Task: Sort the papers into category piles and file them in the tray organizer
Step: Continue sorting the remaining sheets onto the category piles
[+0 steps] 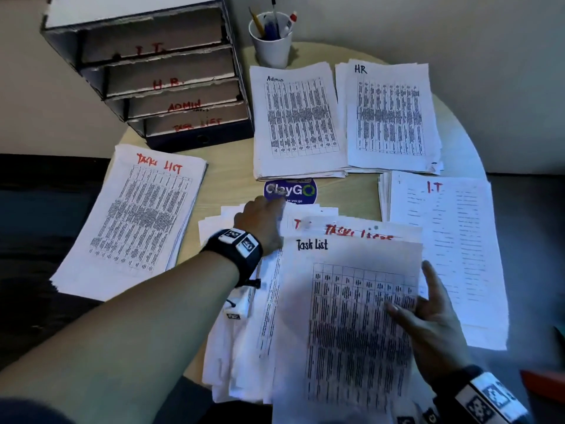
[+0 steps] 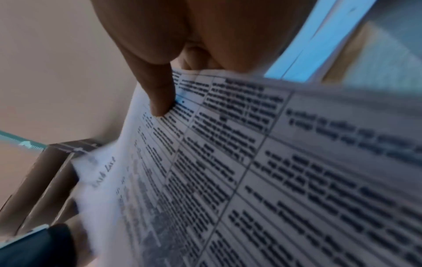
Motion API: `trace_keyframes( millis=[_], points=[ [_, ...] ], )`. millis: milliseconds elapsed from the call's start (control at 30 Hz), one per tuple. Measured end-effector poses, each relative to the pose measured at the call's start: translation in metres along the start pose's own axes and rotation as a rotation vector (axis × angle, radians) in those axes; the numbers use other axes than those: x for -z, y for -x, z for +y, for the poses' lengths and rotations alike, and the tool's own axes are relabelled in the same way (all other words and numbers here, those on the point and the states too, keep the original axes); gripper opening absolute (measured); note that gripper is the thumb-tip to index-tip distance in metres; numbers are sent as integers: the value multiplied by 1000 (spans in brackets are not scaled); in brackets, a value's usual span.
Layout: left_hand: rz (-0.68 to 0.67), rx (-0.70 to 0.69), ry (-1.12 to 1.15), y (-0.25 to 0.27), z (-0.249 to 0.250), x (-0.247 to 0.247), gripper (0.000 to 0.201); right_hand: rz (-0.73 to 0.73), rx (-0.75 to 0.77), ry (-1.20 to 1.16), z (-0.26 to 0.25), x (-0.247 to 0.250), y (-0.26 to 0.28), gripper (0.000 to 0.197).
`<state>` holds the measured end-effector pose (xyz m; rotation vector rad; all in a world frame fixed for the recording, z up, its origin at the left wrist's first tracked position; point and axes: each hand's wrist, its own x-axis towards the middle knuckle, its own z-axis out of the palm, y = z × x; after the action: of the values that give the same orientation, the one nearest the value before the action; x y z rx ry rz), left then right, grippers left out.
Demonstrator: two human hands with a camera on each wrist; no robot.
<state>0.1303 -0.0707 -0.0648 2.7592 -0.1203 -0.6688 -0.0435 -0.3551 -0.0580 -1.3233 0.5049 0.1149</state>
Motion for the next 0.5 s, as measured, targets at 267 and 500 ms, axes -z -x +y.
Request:
trace_keyframes(
  millis=[267, 500],
  points=[
    [269, -197, 82, 11, -11, -9, 22, -105, -29, 170, 1, 3, 2, 42],
    [-75, -284, 862, 82, 0, 35, 27, -233, 162, 392, -7, 5, 0, 26]
  ],
)
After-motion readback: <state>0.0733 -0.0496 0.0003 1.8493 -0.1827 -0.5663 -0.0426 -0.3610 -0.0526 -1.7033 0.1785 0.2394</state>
